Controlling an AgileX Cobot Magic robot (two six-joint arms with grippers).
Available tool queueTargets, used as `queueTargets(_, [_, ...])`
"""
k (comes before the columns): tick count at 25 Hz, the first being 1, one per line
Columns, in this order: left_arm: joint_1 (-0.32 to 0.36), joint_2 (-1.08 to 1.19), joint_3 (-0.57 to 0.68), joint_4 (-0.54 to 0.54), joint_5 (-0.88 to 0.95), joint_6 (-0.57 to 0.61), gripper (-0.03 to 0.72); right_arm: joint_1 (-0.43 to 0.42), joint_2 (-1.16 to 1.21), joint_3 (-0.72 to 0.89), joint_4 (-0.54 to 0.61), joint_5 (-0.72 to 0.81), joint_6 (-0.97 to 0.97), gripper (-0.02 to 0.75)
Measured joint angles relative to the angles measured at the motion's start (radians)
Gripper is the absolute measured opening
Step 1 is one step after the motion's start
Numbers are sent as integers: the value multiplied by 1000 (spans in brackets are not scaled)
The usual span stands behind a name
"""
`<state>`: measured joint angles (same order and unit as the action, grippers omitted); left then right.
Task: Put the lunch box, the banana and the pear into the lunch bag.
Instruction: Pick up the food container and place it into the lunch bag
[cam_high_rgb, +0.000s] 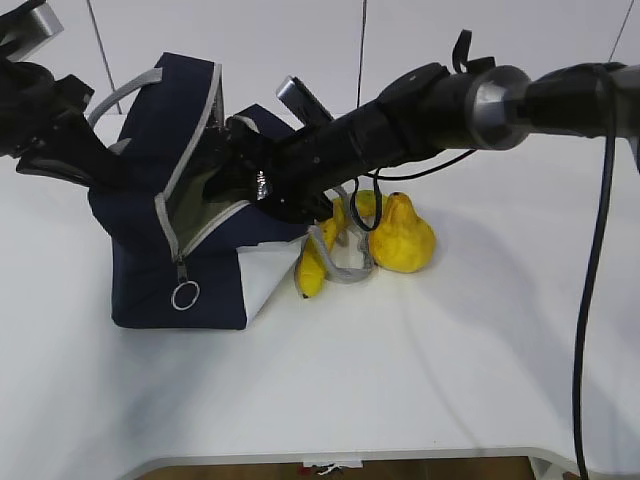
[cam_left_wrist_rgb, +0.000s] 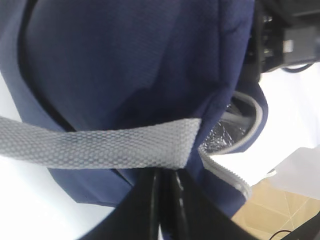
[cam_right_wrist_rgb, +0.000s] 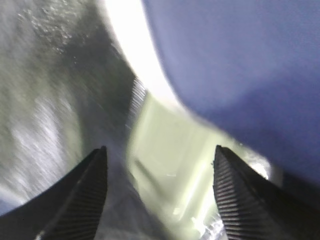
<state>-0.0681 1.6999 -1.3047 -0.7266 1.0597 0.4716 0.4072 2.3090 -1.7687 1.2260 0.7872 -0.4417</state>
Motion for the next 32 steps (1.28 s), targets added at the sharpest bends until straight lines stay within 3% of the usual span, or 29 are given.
queueTargets(4, [0,0,0,2,0,0,-6,0,0,-78,-83,54,43,525])
queueTargets(13, [0,0,0,38,0,0,-7,0,0,-300,-541,305,329,526])
queueTargets(18, [0,0,0,63,-6,0,-7,0,0,-424,-645,428,406,527])
queueTargets(27, [0,0,0,147,-8,-62,-7,0,-20,-503,-771,448,540,527])
queueTargets(32, [0,0,0,214,-9,-112,-7,0,-57,-503,-1009,456,665,527])
